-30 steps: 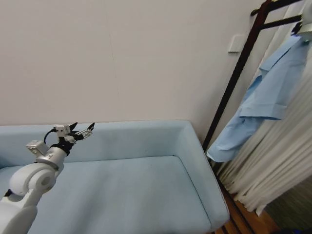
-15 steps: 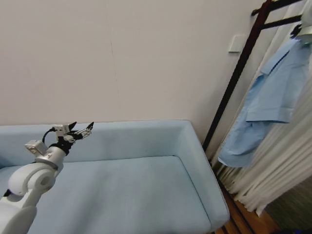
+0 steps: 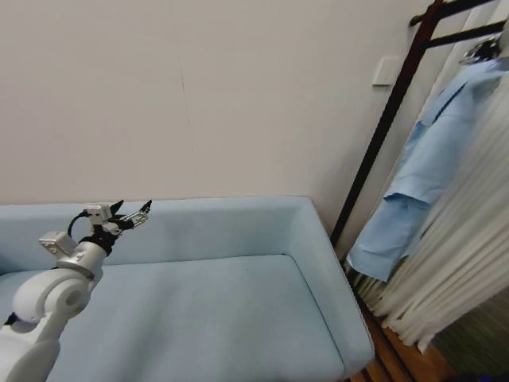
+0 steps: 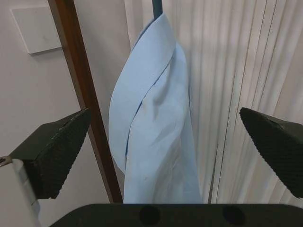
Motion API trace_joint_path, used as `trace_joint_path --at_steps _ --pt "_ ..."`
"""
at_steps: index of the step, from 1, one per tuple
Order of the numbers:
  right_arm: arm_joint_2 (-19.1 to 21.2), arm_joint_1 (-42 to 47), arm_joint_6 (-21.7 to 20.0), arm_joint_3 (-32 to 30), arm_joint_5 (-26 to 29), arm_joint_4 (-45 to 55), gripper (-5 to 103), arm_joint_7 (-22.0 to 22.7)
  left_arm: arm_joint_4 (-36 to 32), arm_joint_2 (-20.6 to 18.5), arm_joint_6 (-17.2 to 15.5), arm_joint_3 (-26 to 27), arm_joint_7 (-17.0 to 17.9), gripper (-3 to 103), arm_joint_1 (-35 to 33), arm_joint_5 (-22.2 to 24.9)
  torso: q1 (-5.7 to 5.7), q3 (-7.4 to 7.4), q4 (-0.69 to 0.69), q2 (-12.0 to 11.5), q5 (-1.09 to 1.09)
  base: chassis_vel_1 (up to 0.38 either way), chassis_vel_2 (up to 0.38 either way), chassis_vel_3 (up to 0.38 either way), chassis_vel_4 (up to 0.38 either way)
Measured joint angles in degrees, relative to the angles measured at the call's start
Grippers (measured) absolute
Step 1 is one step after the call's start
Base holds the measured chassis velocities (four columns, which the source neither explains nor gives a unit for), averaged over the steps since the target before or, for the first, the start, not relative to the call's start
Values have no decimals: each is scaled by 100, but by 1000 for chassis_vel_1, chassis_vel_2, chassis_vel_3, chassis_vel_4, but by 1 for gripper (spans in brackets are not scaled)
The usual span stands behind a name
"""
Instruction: Pick up the clothes from the sofa and hang them on the clothes hanger.
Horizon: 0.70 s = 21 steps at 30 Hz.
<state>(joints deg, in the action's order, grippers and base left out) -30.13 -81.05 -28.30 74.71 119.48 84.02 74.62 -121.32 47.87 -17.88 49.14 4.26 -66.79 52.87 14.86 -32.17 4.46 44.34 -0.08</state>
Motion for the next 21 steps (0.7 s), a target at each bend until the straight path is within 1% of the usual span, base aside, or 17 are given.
trace_joint_path --at_steps 1,2,5,6,8,9,10,12,13,14,15,16,17,18,19,21 --pt "33 0 0 -9 -25 65 95 4 -16 2 4 31 -5 100 -41 0 0 0 -1 0 0 0 0 0 0" --pt "75 -1 -3 -25 -56 146 99 5 -34 6 8 62 -6 100 -82 0 0 0 -1 0 0 0 0 0 0" --pt "299 8 -25 -218 -77 512 100 -45 -102 56 12 157 -2 100 -178 5 0 0 -1 0 1 0 0 0 0" --pt "299 8 -25 -218 -77 512 100 -45 -102 56 12 157 -2 100 -178 5 0 0 -1 0 1 0 0 0 0" --pt "585 100 -86 -437 -175 860 100 -312 -164 135 12 260 11 100 -279 9 0 0 1 0 2 0 0 0 0" --pt "836 293 -100 -677 -404 1146 100 -722 -222 199 12 344 30 100 -381 8 0 1 2 0 0 0 0 0 0" --pt "836 293 -100 -677 -404 1146 100 -722 -222 199 12 344 30 100 -381 8 0 1 2 0 0 0 0 0 0" --pt "1191 806 -6 -1133 -993 1537 100 -1409 -319 316 12 483 68 100 -569 -39 -1 2 3 1 -2 0 0 0 0" --pt "1367 1129 204 -1283 -1352 1758 100 -1877 -385 402 5 569 95 100 -693 -98 -1 1 3 1 -3 0 0 0 0" --pt "1491 1359 390 -1373 -1615 1935 100 -2262 -456 475 0 641 107 100 -803 -139 -1 0 0 0 -5 0 0 0 0" --pt "1491 1359 390 -1373 -1615 1935 100 -2262 -456 475 0 641 107 100 -803 -139 -1 0 0 0 -5 0 0 0 0" --pt "1599 1548 580 -1437 -1813 2080 100 -2679 -538 548 -1 724 110 100 -931 -167 0 -1 -1 0 -5 0 0 0 0" --pt "1728 1758 795 -1513 -1973 2269 100 -3238 -653 636 3 850 112 100 -1104 -184 -1 0 -2 0 -1 0 0 0 0" --pt "1820 1924 938 -1569 -2075 2398 100 -3620 -729 689 26 937 111 100 -1223 -195 -1 0 -3 0 2 0 0 0 0" --pt "1820 1924 938 -1569 -2075 2398 100 -3620 -729 689 26 937 111 100 -1223 -195 -1 0 -3 0 2 0 0 0 0" --pt "2091 2341 1315 -1681 -2358 2751 100 -4313 -874 787 151 1100 100 100 -1471 -221 -1 0 -6 0 1 0 0 0 0"
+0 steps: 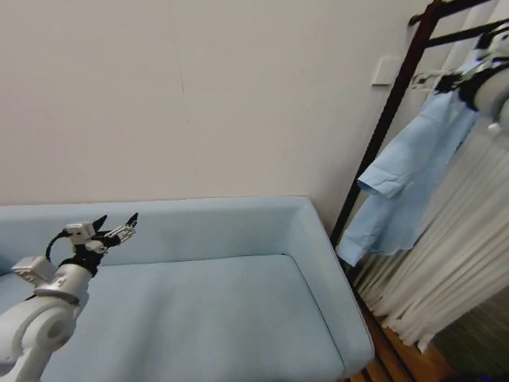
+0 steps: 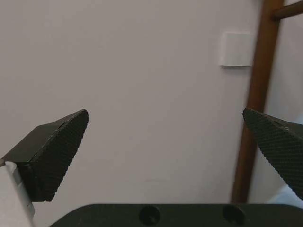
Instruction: Pick up the clothes from the sofa and hang them on the clothes hanger.
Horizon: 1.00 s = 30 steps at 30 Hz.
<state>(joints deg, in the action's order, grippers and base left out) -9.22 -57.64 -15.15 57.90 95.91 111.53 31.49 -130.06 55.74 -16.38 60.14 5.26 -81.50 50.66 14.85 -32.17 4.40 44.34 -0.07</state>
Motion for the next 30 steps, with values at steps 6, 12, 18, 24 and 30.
trace_joint_path --at_steps 6,12,18,24,30 --pt "607 777 287 -283 41 742 100 -781 -161 20 337 128 -204 100 -393 -2 0 2 16 0 -3 0 0 0 0" --pt "271 1309 578 -4 -242 511 100 -2136 -400 331 895 507 -562 100 -1226 -31 0 0 0 0 -1 0 0 0 0" --pt "-248 2353 1302 -40 -918 233 100 -2206 -526 748 1285 470 -686 100 -1687 -358 2 0 6 -1 -2 0 0 0 0" --pt "-437 3152 1793 -280 -1245 462 100 -1553 -690 925 1290 363 -624 100 -1765 -514 2 0 4 -1 0 0 0 0 0" --pt "-332 6524 2722 -2495 -2834 635 100 -756 -864 1015 1237 84 -497 100 -1705 -785 1 1 12 -1 -4 0 0 0 0"
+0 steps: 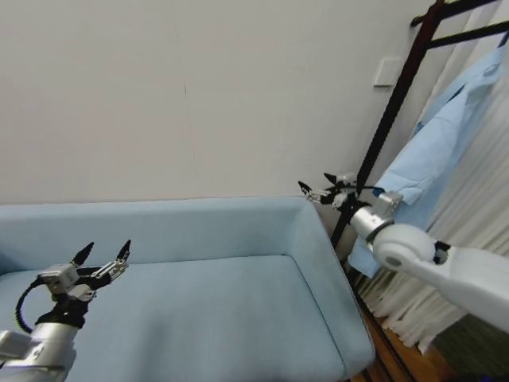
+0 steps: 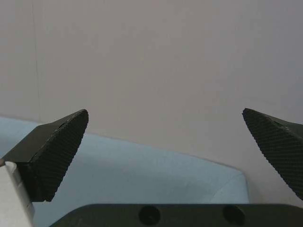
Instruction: Pick up the clothes from the sofa and hang them on the clothes hanger.
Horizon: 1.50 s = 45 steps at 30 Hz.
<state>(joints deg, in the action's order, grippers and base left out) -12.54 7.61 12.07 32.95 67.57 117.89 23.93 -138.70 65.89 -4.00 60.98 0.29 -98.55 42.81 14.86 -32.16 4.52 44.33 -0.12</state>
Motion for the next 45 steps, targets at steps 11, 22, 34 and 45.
trace_joint_path --at_steps 11,22,34,45 --pt "-2563 6194 -444 -5046 -3096 416 100 -1092 -108 147 51 157 31 100 -168 -236 0 -1 0 0 -4 0 0 0 0" --pt "-5119 9153 -1548 -7265 -4647 2181 100 -2180 96 1352 872 -340 -513 100 -589 -1535 -2 1 -2 1 6 0 0 0 0" --pt "-6353 8834 -1581 -6543 -5662 1951 100 -2327 50 2028 388 -1322 -461 100 -403 -2290 0 -1 -6 1 3 0 0 0 0" --pt "-6442 8848 -2047 -6617 -5700 2391 100 -2014 -285 1833 35 -1290 -344 100 -502 -2399 0 -1 -6 1 4 0 0 0 0"
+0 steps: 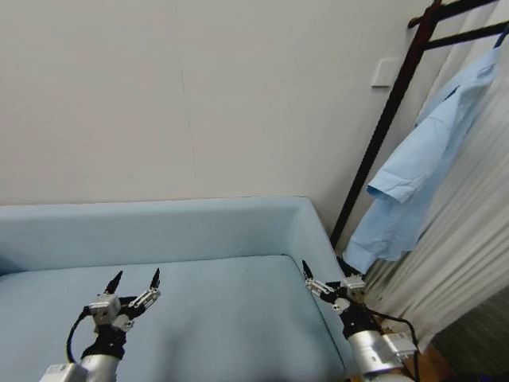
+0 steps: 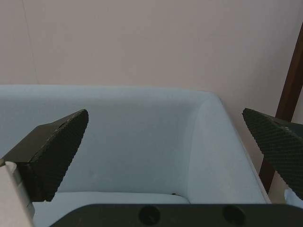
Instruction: Pick up the clothes from the sofa and hang them on the clothes hanger.
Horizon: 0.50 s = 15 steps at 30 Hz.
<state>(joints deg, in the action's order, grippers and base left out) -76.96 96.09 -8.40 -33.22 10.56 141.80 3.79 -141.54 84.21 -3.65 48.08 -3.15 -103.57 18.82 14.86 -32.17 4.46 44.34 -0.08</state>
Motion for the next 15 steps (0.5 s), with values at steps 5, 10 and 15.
trace_joint_path --at_steps 5,10,15 --pt "14 -1 -5 -4 11 1 100 8 -2 -6 -5 7 3 100 2 1 0 0 0 0 0 0 0 0 0" --pt "21 -1 -5 -5 23 1 100 10 -2 -9 -6 10 5 100 2 7 0 0 0 0 0 0 0 0 0" --pt "27 -1 -2 -5 31 -3 100 12 -2 -10 -6 13 6 100 2 12 0 0 0 0 0 0 0 0 0"
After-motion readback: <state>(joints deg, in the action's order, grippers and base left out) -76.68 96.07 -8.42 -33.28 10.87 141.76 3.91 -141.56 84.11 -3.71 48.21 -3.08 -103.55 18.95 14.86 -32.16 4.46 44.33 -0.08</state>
